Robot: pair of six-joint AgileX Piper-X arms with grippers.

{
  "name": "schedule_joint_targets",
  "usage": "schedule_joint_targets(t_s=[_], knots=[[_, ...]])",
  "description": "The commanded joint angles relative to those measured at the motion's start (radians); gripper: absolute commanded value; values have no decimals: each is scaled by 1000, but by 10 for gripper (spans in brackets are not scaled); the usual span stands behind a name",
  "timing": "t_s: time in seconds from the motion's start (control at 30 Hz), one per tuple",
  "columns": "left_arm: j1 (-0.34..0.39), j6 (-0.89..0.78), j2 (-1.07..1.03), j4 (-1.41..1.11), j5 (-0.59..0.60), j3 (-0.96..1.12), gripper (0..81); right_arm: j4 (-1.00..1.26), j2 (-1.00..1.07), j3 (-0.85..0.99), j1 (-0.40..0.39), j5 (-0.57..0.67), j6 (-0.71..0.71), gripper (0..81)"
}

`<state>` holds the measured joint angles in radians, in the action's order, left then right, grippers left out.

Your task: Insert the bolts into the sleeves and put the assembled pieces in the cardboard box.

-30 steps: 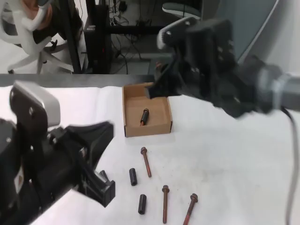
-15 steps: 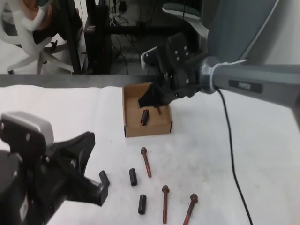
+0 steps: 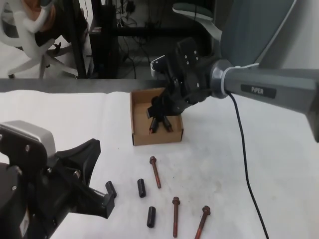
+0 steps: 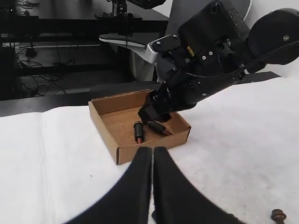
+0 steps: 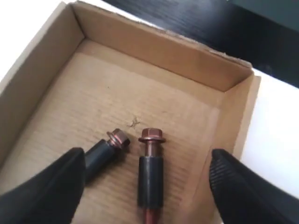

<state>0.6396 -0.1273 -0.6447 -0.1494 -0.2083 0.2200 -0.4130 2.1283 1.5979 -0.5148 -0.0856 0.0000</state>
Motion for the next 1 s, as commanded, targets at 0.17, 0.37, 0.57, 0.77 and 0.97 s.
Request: schedule_joint_targets(t_s=[0.17,0.37,0.57,0.77,0.97], knots=[[0,8,-27,2,-64,-3,353,-265,-216,-2,-20,-3,86,700],[-21,-221,-164,285,-199,67,647,-400,-333,-119,-100,-12,244,554],[-106,-343,-365,495,-136,202,592,-413,-396,-256,-196,-60,383,675],[-211,-473,-488,564,-59,310,545,-491,-410,-287,-213,-60,557,672],[-212,-629,-584,527,47,333,410,-493,-420,-287,-221,-68,654,672]])
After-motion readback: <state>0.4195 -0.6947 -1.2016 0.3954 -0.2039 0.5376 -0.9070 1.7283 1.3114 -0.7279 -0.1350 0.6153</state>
